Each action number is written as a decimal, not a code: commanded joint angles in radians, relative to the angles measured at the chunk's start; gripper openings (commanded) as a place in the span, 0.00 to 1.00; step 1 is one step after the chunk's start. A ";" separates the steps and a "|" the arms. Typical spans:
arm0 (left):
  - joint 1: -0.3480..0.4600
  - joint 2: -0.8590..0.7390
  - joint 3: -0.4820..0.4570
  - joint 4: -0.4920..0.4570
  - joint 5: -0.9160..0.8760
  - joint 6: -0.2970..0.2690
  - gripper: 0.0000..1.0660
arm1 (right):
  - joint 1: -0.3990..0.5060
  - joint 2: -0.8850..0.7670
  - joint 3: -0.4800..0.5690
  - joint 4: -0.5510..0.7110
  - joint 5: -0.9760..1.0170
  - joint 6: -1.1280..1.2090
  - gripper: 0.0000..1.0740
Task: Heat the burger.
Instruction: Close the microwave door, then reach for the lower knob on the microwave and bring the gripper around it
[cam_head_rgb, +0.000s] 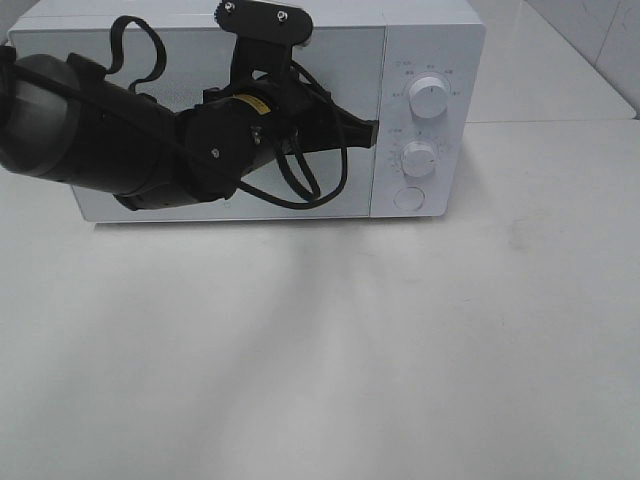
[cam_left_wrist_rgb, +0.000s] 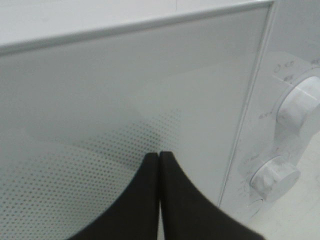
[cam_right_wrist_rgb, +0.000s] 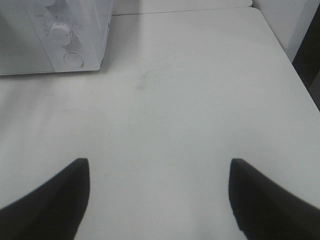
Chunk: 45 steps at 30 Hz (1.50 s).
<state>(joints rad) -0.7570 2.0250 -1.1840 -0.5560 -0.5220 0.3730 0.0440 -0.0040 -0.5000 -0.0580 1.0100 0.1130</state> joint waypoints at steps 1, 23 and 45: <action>0.018 -0.015 -0.012 -0.045 -0.012 -0.002 0.00 | -0.008 -0.028 0.000 -0.004 -0.012 0.011 0.70; -0.008 -0.287 0.239 0.049 0.693 -0.002 0.96 | -0.008 -0.028 0.000 -0.004 -0.012 0.011 0.70; 0.203 -0.610 0.239 0.476 1.446 -0.284 0.95 | -0.008 -0.028 0.000 -0.004 -0.012 0.011 0.70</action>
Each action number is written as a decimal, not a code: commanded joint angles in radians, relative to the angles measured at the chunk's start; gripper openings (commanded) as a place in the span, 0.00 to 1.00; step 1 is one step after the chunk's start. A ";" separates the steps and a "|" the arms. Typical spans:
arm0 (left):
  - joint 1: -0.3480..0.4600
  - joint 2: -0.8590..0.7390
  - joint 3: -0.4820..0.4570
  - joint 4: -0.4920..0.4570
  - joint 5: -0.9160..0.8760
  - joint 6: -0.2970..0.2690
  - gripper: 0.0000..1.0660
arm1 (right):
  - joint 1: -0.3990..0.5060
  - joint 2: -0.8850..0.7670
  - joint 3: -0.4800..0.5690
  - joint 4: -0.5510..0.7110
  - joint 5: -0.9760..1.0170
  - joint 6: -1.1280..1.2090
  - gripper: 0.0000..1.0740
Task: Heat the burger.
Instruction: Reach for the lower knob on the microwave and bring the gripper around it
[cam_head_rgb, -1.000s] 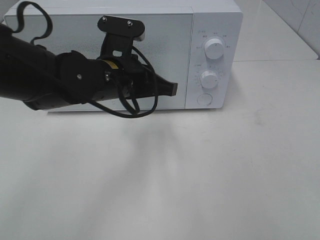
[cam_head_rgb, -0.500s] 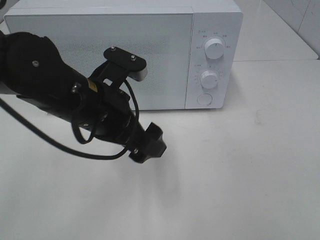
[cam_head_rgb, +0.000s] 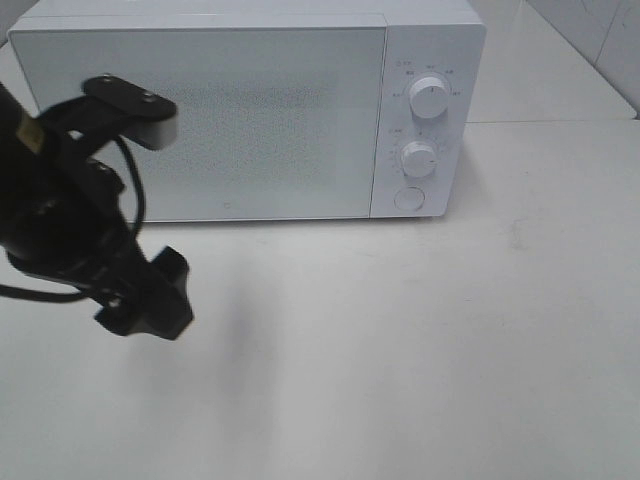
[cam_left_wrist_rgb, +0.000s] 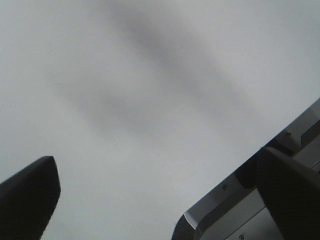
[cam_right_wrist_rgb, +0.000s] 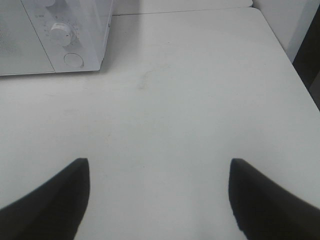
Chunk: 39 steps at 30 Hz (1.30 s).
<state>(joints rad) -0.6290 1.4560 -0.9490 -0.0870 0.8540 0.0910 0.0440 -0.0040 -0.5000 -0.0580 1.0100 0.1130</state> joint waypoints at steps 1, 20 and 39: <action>0.106 -0.058 0.004 0.007 0.090 0.003 0.95 | -0.008 -0.028 0.000 -0.004 -0.012 0.011 0.70; 0.560 -0.438 0.087 -0.026 0.340 -0.016 0.95 | -0.008 -0.028 0.000 -0.004 -0.012 0.011 0.70; 0.560 -1.026 0.433 0.087 0.213 -0.068 0.95 | -0.008 -0.028 0.000 -0.004 -0.012 0.011 0.70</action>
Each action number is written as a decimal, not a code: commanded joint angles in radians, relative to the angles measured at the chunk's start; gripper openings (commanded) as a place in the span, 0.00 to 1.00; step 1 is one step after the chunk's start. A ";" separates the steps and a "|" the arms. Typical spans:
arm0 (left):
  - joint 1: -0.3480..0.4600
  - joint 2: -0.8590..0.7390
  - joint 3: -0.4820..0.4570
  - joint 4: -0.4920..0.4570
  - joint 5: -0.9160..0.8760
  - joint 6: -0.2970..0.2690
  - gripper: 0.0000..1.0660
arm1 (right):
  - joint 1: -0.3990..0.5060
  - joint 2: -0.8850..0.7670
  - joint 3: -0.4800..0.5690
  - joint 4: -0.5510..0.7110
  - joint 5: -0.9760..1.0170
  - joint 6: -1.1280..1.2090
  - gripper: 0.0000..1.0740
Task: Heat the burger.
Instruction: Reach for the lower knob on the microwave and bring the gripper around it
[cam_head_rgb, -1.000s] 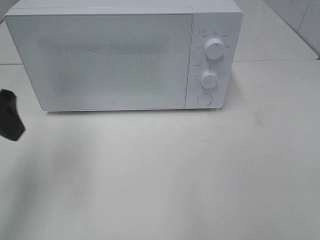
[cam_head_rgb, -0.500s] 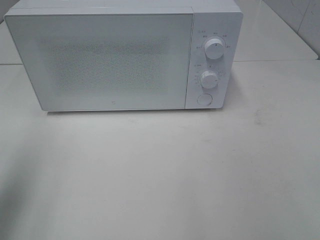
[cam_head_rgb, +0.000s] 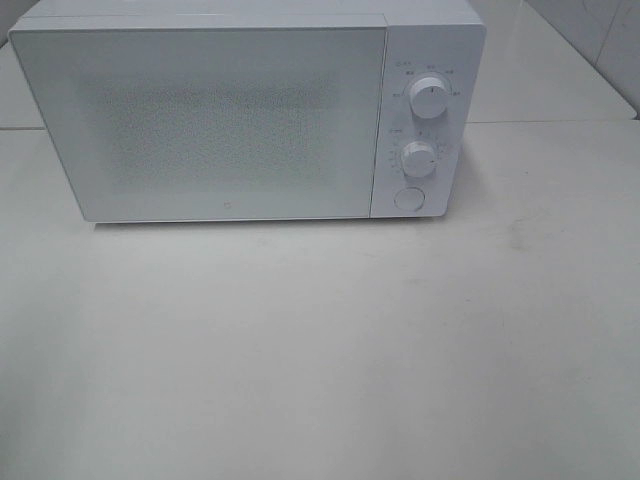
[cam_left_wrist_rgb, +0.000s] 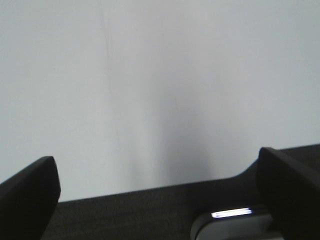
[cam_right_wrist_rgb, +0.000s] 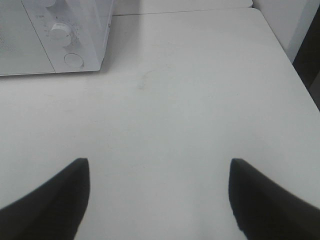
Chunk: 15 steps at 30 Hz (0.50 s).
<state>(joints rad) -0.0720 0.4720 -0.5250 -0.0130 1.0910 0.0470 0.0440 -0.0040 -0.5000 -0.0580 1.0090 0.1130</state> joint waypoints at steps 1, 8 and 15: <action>0.003 -0.042 0.009 0.013 -0.024 -0.024 0.95 | -0.008 -0.028 0.000 -0.004 -0.011 0.011 0.70; 0.003 -0.267 0.009 0.030 -0.024 -0.047 0.95 | -0.008 -0.028 0.000 -0.004 -0.011 0.011 0.70; 0.003 -0.420 0.009 0.029 -0.024 -0.047 0.95 | -0.008 -0.028 0.000 -0.004 -0.011 0.011 0.70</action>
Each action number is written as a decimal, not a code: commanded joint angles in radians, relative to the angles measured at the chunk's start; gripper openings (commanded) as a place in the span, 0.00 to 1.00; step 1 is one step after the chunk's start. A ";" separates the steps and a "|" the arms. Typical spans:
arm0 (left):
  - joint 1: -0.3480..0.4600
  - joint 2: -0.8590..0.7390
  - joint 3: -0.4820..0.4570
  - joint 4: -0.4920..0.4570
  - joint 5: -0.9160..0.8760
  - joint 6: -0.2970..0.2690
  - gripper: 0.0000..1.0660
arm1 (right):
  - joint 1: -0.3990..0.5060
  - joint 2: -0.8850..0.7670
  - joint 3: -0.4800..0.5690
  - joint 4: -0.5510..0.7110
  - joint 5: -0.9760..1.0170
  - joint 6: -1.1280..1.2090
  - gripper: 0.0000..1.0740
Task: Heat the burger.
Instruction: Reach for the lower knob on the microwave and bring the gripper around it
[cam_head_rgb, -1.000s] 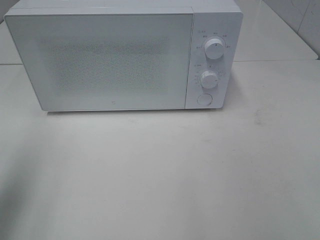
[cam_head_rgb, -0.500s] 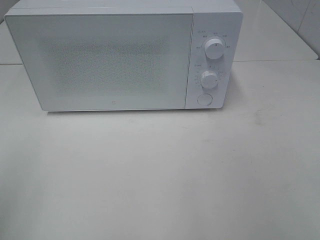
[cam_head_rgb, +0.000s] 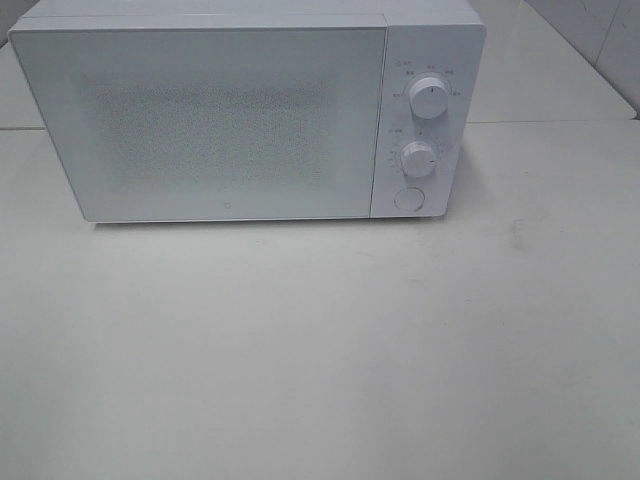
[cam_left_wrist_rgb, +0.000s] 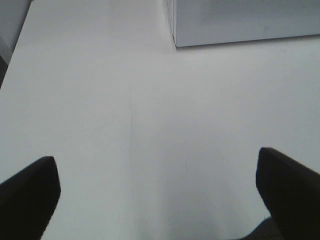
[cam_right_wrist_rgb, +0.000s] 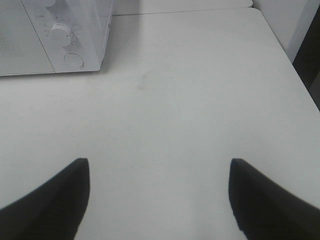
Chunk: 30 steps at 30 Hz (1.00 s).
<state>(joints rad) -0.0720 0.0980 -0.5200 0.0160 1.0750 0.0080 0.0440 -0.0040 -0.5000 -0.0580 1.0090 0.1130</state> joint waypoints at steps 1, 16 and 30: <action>0.003 -0.062 0.004 -0.001 -0.008 -0.008 0.95 | -0.008 -0.028 0.000 -0.004 -0.011 0.011 0.70; 0.031 -0.128 0.004 -0.003 -0.008 -0.008 0.95 | -0.008 -0.028 0.000 -0.004 -0.011 0.011 0.70; 0.059 -0.128 0.004 -0.003 -0.008 -0.008 0.95 | -0.008 -0.028 0.000 -0.004 -0.011 0.011 0.70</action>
<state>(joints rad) -0.0140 -0.0050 -0.5200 0.0160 1.0750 0.0000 0.0440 -0.0040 -0.5000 -0.0580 1.0080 0.1130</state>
